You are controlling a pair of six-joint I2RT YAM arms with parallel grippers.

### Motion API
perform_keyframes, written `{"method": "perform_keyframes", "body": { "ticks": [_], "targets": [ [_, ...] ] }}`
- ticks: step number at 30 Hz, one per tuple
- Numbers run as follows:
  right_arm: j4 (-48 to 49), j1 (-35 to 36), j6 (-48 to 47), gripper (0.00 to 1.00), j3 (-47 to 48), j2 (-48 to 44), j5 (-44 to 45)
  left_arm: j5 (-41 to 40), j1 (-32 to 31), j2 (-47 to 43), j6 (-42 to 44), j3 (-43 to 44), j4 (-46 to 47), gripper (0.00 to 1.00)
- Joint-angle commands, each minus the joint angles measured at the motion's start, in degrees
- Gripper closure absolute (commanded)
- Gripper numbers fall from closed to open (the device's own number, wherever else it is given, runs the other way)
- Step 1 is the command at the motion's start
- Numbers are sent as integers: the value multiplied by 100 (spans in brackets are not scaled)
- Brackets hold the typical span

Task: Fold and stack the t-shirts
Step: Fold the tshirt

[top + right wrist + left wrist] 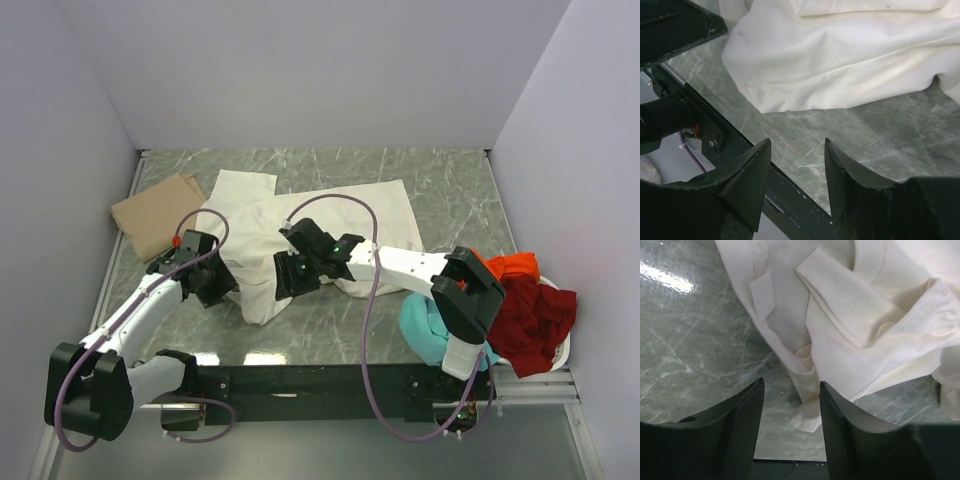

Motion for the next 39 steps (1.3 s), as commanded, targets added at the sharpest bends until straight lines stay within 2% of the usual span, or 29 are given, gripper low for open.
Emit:
{"method": "perform_keyframes", "body": {
  "ticks": [1,8,13,14,15,18,21,28,39],
  "targets": [
    [51,-76,-1,46,126,-95,111,-21,-26,8,-150,41,246,47],
    [235,-199,96,46,91,-33,129,93,-78,377,-168,-38,668,49],
    [289,-322,114,46,161,63,129,173,-131,553,-221,-179,905,55],
    [271,-365,88,46,188,81,129,164,-148,570,-229,-205,914,58],
    [271,-375,87,46,223,125,138,138,-140,562,-247,-214,897,69],
    [245,-445,61,46,337,247,138,15,-149,474,-273,-223,730,82],
    [227,-506,17,46,539,397,164,-186,-140,281,-361,-214,441,87],
    [324,-787,-123,46,759,819,349,-591,-149,-413,-756,-83,-192,85],
    [306,-937,-326,46,839,1347,489,-899,-140,-923,-994,216,-1238,86]
  ]
}}
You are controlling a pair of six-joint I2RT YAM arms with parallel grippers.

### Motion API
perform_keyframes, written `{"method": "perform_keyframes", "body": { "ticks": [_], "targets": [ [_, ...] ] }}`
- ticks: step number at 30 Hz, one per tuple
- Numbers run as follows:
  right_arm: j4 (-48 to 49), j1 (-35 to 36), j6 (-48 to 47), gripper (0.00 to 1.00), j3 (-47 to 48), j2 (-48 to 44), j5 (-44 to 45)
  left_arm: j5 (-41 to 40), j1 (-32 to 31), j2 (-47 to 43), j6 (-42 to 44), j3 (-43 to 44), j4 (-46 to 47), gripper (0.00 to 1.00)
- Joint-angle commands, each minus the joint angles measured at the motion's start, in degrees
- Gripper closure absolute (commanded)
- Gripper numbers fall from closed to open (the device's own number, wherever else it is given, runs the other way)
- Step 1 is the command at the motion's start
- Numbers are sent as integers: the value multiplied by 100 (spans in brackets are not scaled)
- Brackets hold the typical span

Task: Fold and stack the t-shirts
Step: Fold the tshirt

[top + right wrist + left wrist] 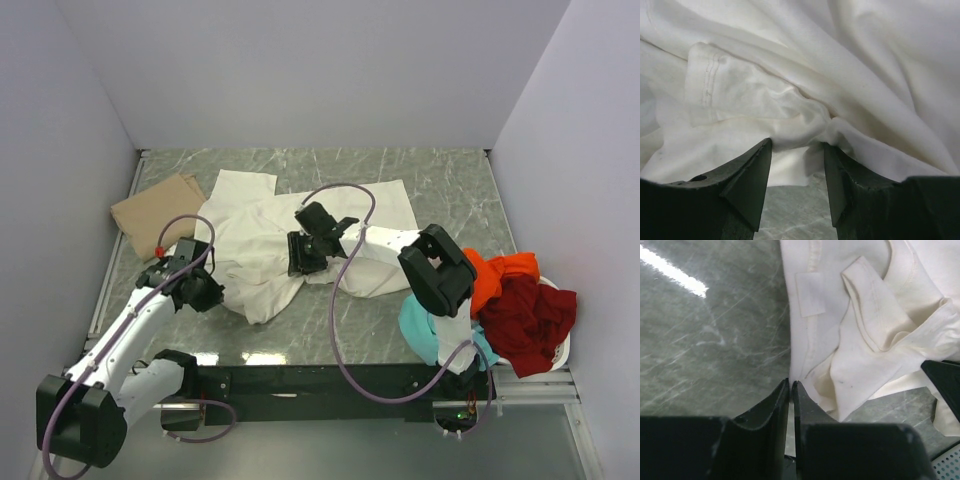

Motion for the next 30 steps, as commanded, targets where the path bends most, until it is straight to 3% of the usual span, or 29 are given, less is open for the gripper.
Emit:
{"method": "perform_keyframes", "body": {
  "ticks": [1,12,15,19,30],
  "targets": [
    [50,-4,-155,46,207,22,140,-266,-15,-261,-177,312,-537,86],
    [59,-13,-182,46,101,31,158,-459,-15,-1017,-467,419,-1601,82],
    [68,5,-234,47,92,-30,114,-381,-15,-1114,-370,331,-1208,82],
    [59,23,-401,46,171,-215,105,251,-41,-616,-195,155,-322,81],
    [-178,84,-454,46,347,-558,140,217,-94,617,61,-143,868,81]
  ]
}}
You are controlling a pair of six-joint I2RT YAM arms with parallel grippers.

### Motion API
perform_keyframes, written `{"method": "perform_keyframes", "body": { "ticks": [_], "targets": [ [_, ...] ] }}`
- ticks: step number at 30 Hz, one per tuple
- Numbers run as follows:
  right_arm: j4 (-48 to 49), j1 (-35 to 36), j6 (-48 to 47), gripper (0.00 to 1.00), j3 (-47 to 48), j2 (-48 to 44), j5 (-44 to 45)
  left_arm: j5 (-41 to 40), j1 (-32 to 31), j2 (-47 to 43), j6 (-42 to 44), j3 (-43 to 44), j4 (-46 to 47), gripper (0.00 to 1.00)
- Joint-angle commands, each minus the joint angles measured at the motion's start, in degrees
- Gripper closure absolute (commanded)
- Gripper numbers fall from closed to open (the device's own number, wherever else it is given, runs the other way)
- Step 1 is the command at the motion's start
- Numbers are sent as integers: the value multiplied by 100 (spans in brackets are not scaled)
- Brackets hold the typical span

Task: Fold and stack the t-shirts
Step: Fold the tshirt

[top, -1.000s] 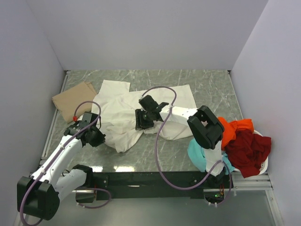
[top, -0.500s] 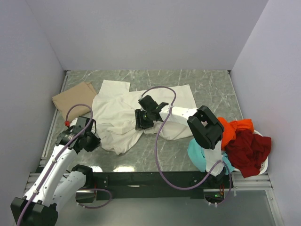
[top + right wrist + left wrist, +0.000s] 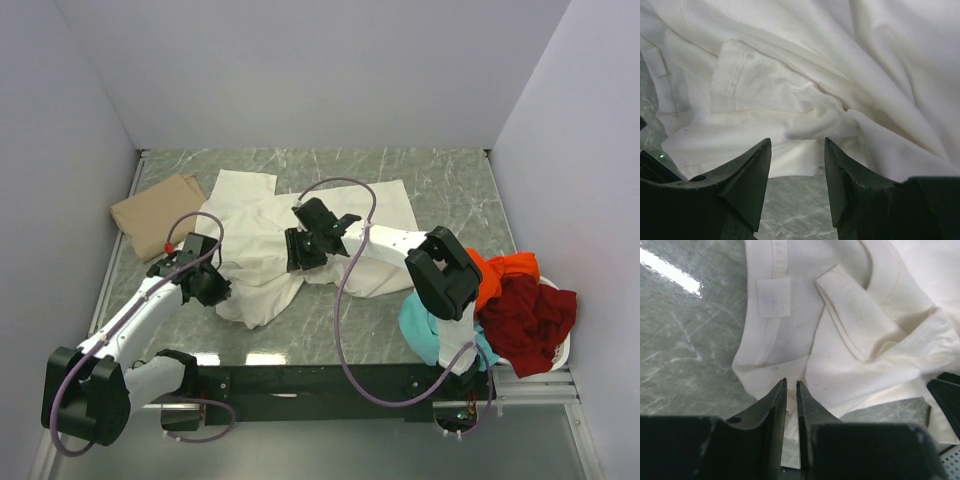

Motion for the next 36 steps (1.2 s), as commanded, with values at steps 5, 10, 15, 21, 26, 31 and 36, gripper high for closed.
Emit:
{"method": "perform_keyframes", "body": {
  "ticks": [5,10,15,21,26,31,36],
  "targets": [
    [-49,43,-32,46,267,-190,79,376,-160,-61,-56,-635,703,81],
    [47,43,21,46,249,-129,-9,394,-310,-131,-170,-864,844,81],
    [56,43,30,46,240,-84,-27,376,-459,-132,-275,-926,766,82],
    [100,42,56,46,179,-76,-27,218,-1030,-210,-574,-908,414,82],
    [100,34,56,46,179,-58,-18,157,-1241,-456,-794,-926,124,82],
    [91,34,30,46,214,-23,-18,244,-1365,-501,-882,-987,36,83],
    [74,34,30,46,231,-5,-18,332,-1505,-421,-935,-1119,-87,84]
  ]
}}
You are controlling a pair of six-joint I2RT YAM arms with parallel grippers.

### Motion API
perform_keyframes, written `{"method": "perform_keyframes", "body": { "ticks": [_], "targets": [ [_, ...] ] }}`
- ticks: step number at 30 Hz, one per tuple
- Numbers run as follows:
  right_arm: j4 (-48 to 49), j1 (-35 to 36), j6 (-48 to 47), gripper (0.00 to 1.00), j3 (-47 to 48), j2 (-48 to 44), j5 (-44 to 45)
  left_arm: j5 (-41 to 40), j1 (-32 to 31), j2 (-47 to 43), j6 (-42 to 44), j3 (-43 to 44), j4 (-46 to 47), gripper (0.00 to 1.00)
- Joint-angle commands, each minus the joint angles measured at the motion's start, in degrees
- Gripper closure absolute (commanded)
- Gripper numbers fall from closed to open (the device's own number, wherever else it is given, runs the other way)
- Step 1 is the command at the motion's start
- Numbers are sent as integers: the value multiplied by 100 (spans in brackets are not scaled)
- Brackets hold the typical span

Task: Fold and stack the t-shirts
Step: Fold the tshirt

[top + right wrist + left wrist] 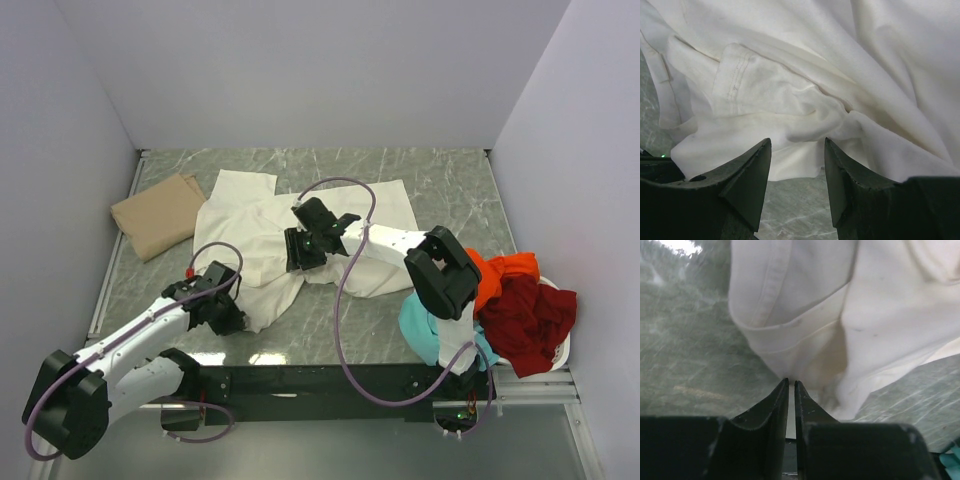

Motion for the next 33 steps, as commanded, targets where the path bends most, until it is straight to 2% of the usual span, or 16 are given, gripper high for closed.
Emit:
{"method": "perform_keyframes", "body": {
  "ticks": [1,9,13,17,21,26,33],
  "targets": [
    [104,29,8,46,144,-19,6,24,-104,-37,-166,-81,-244,85],
    [105,29,25,46,117,-80,-38,-37,-113,-573,-271,147,-737,85],
    [-27,47,-10,46,179,-255,-64,-248,-113,-652,-263,788,-1001,85],
    [-159,64,-80,46,223,-475,-38,-503,-96,-154,53,1570,-913,84],
    [-107,152,-63,46,135,-590,-3,-688,378,577,650,1896,-406,85],
    [130,258,8,46,-67,-336,-47,-372,1072,1577,1318,1782,615,87],
    [210,477,-10,46,-155,-71,-73,67,1467,2582,1364,1405,1573,91]
  ]
}}
